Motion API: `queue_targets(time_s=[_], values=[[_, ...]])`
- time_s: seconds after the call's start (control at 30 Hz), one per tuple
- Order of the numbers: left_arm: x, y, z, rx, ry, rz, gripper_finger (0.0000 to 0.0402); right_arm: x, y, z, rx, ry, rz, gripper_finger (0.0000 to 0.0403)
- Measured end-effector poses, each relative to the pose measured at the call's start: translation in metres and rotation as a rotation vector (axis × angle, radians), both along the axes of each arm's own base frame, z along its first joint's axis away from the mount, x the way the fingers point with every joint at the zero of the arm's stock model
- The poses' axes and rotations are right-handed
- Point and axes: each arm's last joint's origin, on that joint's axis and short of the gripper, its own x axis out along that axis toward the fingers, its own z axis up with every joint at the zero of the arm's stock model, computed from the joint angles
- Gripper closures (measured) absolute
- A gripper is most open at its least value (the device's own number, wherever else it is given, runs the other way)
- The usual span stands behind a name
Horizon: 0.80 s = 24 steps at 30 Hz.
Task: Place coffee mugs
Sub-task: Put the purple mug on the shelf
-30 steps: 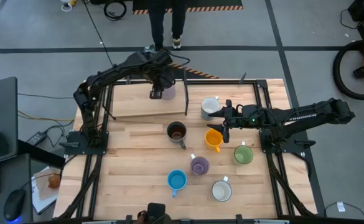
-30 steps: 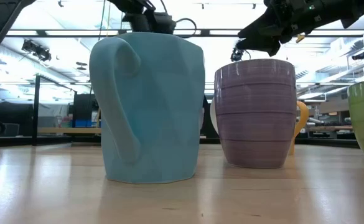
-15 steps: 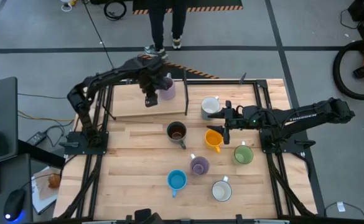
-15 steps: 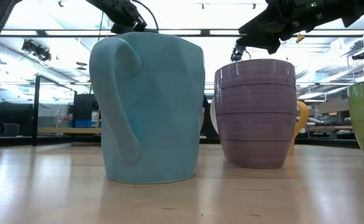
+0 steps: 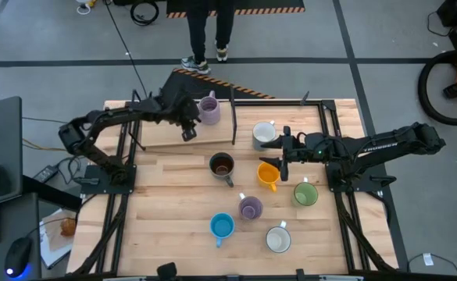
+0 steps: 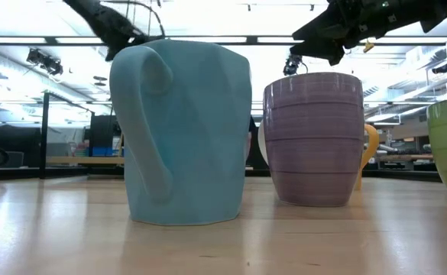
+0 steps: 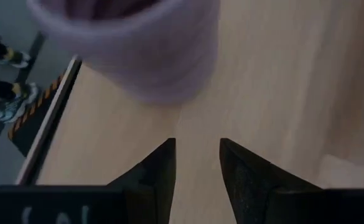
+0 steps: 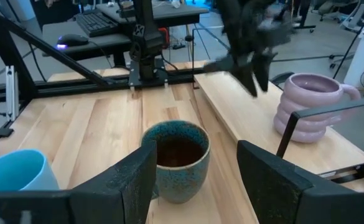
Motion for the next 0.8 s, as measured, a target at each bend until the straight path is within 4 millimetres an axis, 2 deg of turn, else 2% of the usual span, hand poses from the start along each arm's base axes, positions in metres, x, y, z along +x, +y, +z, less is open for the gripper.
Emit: queue_targets(time_s=[0.2, 0.5, 0.7, 0.8], values=[[-0.002, -0.002, -0.022, 0.089, -0.082, 0.040, 0.0250, 0.000, 0.000, 0.001, 0.005, -0.007, 0.000, 0.0174], [-0.004, -0.005, -0.034, 0.112, -0.176, 0.054, 0.0177, 0.000, 0.000, 0.001, 0.015, -0.011, -0.002, 0.0174], [-0.014, -0.012, -0.055, 0.141, -0.291, 0.054, 0.0173, 0.000, 0.000, 0.001, 0.014, -0.011, -0.002, 0.0174], [-0.017, -0.015, -0.058, 0.198, -0.382, 0.043, 0.0173, 0.000, 0.000, 0.001, 0.013, -0.011, -0.005, 0.0174]])
